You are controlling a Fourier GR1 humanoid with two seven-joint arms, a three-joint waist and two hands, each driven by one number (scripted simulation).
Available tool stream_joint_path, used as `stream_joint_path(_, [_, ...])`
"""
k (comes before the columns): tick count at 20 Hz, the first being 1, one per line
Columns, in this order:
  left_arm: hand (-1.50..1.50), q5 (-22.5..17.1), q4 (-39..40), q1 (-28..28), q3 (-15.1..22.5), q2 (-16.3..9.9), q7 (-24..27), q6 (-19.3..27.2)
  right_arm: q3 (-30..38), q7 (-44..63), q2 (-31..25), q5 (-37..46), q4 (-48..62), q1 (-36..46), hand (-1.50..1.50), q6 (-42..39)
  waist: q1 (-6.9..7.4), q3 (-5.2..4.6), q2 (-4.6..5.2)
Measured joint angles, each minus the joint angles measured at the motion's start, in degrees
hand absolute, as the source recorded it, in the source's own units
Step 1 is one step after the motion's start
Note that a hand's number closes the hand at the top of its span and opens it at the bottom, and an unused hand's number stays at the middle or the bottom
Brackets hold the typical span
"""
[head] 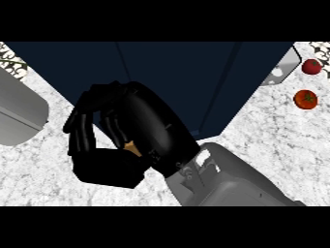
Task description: Pick up the wine, place it into the cabinet and close the cabinet
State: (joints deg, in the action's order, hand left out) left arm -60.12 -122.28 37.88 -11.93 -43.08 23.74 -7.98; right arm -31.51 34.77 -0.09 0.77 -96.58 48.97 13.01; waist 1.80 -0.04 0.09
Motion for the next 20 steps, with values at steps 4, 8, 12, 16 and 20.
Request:
stream_joint_path(4, [-1.5,1.1,-0.4,-1.1,0.6,0.8,-2.6,0.3,3.5,-4.8,0.1,0.1,8.8,3.7,1.5,-0.7,-0.36,0.03,0.07])
stream_joint_path(8, [-1.5,2.1,0.3,-4.1,1.7,1.6,-5.0,0.4,8.4,-9.1,-0.7,-0.3,15.8,6.5,1.5,-3.8,-0.78,-0.02,0.06])
stream_joint_path(12, [-1.5,5.0,-0.7,-6.3,5.0,3.8,-7.1,2.7,11.0,-13.4,-0.7,-2.1,19.2,7.1,1.5,-7.6,-0.78,-0.15,-0.47])
stream_joint_path(16, [-1.5,6.2,-0.1,-8.8,6.9,4.7,-8.7,3.8,12.1,-17.6,-1.4,-3.5,21.4,7.2,1.5,-11.3,-0.54,-0.51,-0.99])
stream_joint_path(20, [-1.5,9.0,0.6,-11.8,10.2,6.4,-9.3,6.3,12.4,-20.9,-1.8,-3.4,23.8,8.1,1.5,-13.1,-0.55,-0.71,-1.17])
